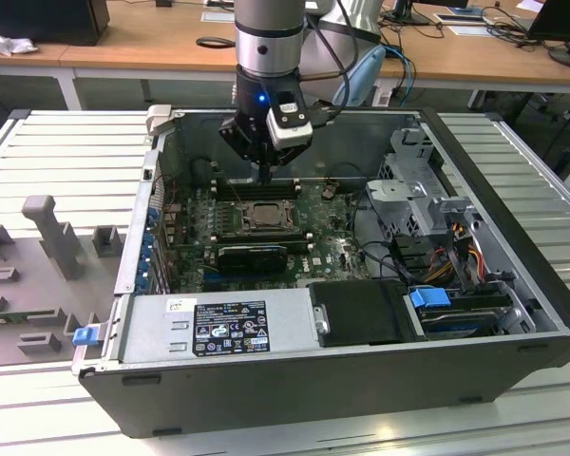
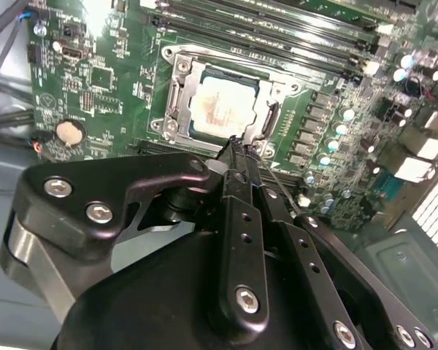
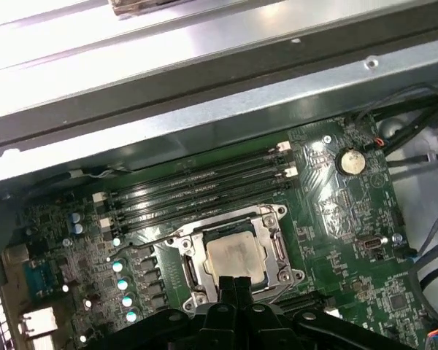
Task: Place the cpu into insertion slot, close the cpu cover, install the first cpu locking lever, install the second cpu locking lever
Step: 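Install the first cpu locking lever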
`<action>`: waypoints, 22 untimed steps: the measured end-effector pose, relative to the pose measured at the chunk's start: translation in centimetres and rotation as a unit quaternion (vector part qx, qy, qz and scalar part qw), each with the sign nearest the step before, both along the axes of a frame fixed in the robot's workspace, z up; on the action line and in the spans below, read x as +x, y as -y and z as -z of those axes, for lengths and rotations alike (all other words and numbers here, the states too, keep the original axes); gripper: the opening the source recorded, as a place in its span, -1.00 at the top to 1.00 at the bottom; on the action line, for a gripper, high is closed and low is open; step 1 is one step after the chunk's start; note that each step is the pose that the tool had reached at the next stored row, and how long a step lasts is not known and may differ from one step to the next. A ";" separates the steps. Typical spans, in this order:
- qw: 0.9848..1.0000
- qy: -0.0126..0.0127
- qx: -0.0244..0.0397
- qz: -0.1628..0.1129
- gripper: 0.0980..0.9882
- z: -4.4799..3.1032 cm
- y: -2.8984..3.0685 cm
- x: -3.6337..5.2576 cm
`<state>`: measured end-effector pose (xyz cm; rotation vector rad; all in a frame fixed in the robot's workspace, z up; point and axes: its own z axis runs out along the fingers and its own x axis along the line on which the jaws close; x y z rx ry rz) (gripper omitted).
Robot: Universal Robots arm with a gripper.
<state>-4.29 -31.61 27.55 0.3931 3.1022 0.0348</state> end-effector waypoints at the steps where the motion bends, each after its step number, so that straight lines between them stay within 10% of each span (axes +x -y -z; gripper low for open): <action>1: 1.000 0.000 0.000 -0.009 0.98 0.00 0.00 0.00; 7: 0.997 0.000 0.000 -0.080 0.98 0.11 0.00 -0.43; 22: 0.996 0.000 0.001 -0.091 0.98 1.18 0.00 -5.37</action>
